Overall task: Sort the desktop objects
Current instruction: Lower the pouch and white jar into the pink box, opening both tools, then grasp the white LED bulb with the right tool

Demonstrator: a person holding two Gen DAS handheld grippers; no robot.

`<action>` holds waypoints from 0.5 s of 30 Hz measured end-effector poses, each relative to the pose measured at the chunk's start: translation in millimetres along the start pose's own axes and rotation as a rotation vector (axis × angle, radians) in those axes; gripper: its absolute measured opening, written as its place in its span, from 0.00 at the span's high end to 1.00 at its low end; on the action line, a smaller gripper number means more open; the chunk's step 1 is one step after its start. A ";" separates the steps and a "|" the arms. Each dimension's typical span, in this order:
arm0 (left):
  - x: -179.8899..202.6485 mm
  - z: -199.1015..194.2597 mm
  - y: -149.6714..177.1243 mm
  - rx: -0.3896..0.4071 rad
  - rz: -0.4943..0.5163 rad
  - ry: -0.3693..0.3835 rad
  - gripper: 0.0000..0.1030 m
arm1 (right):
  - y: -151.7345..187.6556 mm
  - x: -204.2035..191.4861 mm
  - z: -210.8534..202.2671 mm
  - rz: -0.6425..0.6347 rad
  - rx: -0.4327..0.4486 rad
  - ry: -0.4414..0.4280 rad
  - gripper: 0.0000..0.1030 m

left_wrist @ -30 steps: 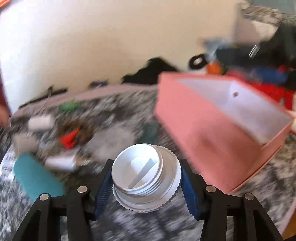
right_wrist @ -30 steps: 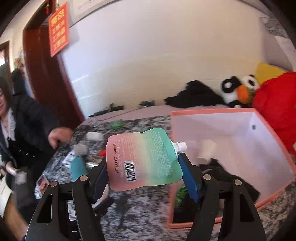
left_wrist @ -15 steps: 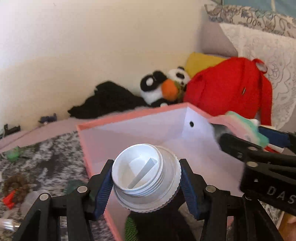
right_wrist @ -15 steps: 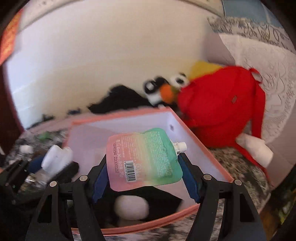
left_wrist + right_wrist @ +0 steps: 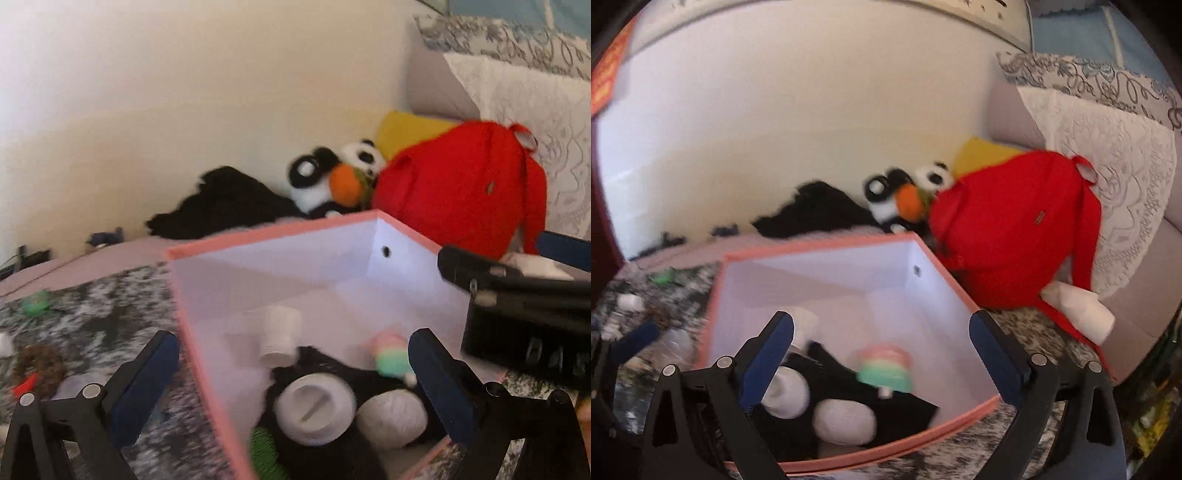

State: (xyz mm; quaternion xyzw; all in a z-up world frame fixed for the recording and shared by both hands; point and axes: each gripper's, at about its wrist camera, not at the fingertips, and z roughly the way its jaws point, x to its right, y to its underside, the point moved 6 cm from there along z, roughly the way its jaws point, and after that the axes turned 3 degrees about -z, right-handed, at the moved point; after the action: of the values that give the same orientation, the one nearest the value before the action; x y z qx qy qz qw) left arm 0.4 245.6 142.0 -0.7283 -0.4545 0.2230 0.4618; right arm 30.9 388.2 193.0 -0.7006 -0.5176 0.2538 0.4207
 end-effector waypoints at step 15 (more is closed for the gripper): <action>-204.8 -109.6 158.5 -0.148 -0.158 -0.309 0.01 | 19.5 -194.1 -51.5 -0.210 0.048 -0.359 0.02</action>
State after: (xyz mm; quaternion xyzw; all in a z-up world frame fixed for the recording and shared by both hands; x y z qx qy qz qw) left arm 54.5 -9.1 35.7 -0.6793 -0.5911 0.2613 0.3477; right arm 16.5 187.0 187.6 -0.5763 -0.6481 0.3415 0.3623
